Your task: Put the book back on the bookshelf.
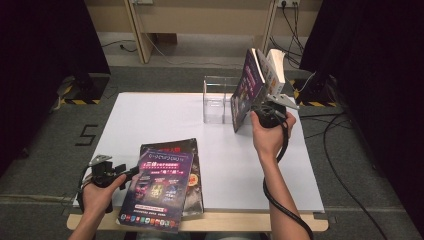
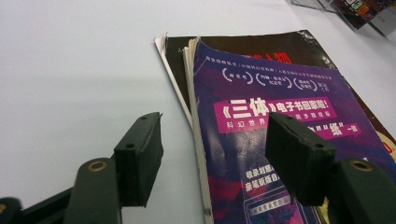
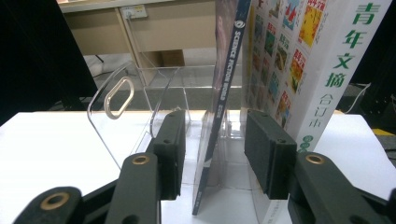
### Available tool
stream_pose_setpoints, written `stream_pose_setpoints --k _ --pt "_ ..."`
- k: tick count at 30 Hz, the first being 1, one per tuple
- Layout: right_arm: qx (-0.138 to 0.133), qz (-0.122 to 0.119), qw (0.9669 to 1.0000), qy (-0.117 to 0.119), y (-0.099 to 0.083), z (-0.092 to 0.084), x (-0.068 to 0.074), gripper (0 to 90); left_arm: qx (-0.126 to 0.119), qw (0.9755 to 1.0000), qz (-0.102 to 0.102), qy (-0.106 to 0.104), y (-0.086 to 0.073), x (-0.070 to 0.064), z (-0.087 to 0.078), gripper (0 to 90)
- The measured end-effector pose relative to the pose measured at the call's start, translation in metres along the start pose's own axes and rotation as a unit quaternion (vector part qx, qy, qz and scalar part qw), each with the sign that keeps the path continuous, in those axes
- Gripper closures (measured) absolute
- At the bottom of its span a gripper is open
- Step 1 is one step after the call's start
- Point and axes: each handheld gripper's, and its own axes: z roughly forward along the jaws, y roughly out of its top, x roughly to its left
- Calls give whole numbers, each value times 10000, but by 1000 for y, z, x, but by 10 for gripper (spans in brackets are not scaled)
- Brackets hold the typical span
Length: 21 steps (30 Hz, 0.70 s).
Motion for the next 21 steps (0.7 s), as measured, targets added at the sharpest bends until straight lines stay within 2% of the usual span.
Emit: stream_pose_setpoints --k 12,21 --pt "56 -78 9999 121 -14 -4 9 572 25 10000 31 37 0 -1 1 323" --pt "275 -128 9991 299 -30 -1 23 565 31 10000 48 -35 1 -3 1 327"
